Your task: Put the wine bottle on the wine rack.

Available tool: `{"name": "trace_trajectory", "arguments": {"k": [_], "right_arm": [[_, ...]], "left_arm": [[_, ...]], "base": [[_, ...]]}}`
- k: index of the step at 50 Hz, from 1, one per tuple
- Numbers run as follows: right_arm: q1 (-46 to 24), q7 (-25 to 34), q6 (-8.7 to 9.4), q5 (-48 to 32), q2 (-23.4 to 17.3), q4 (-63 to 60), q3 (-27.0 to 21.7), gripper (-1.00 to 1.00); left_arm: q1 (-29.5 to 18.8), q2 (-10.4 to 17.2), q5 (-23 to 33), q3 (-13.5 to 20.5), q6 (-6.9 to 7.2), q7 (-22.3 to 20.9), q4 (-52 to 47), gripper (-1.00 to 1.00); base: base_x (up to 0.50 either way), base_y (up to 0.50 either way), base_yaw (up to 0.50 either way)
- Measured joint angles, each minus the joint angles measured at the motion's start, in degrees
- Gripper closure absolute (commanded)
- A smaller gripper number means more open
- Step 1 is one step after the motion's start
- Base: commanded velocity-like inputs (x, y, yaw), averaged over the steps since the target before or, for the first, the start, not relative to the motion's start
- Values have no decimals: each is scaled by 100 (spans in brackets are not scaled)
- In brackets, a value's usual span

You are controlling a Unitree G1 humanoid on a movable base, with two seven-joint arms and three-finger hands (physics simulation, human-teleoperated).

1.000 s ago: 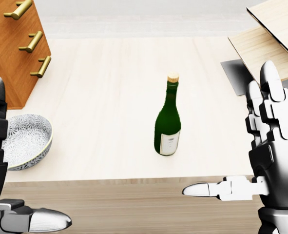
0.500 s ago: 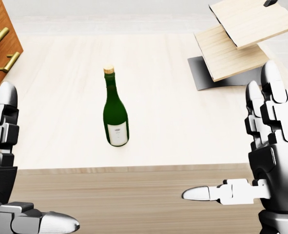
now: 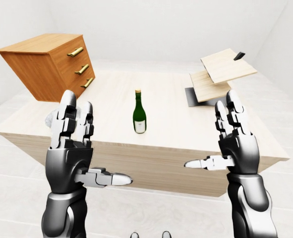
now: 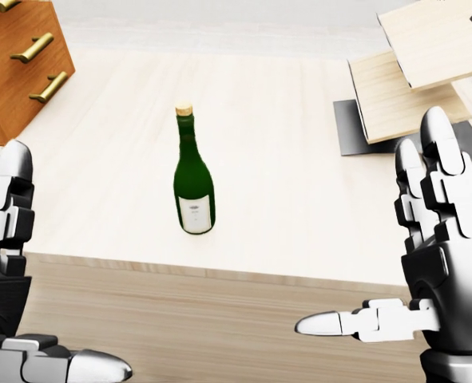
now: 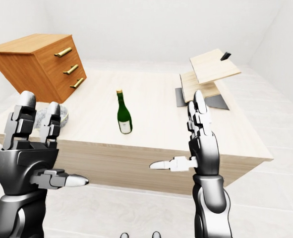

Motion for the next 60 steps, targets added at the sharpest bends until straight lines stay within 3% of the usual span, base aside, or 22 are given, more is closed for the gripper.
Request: {"name": "trace_trajectory", "arguments": {"k": [24, 29, 49, 60], "right_arm": [[163, 17, 0, -187, 29, 204, 63, -100], [154, 31, 0, -210, 34, 211, 104, -100], [174, 42, 0, -372, 30, 194, 269, -100], [162, 12, 0, -434, 27, 178, 328, -100]], "left_arm": [[72, -11, 16, 39, 0, -55, 42, -100], [72, -12, 18, 37, 0, -53, 57, -100], [14, 3, -91, 116, 0, -29, -66, -100], [-23, -2, -200, 211, 0, -16, -271, -100]], "base": [[0, 0, 50], [0, 0, 0], [21, -45, 0], [1, 0, 0]]}}
